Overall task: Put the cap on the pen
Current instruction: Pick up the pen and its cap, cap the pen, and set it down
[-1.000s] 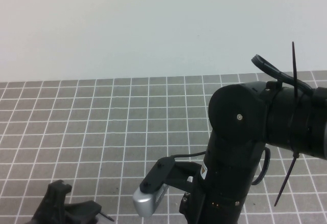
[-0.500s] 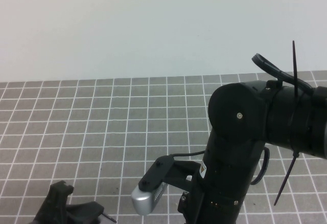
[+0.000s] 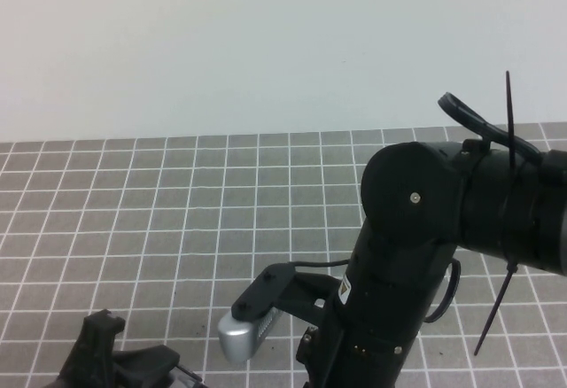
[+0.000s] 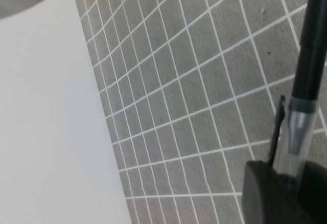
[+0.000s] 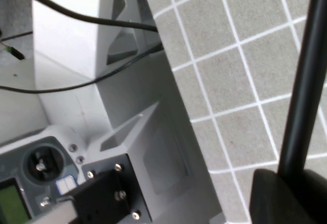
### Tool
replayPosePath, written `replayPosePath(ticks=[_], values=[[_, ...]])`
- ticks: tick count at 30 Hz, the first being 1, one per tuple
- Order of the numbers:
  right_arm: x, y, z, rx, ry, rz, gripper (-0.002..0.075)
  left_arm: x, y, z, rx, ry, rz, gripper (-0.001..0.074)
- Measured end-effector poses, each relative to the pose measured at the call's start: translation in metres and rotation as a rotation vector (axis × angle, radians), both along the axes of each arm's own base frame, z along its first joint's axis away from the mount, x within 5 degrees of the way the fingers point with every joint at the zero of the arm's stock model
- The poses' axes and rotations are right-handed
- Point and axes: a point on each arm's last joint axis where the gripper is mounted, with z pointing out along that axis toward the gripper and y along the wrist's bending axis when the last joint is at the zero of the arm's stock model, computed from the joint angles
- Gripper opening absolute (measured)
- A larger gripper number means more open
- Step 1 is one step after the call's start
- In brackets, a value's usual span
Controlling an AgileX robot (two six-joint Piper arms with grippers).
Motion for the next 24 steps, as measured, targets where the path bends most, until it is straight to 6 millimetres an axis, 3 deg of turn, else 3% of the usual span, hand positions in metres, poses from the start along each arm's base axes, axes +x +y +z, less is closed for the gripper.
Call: replayPosePath(ticks=[9, 24], values=[[0.004, 0.009, -0.020, -0.015, 0.069, -0.013, -0.0003, -0.001, 0.001, -0.002, 0.026, -0.001, -0.011, 0.0077], [0.007, 0.012, -0.020, 0.037, 0.004, 0.032, -0.0003, -0.001, 0.001, -0.002, 0.028, 0.006, -0.009, 0.0077]])
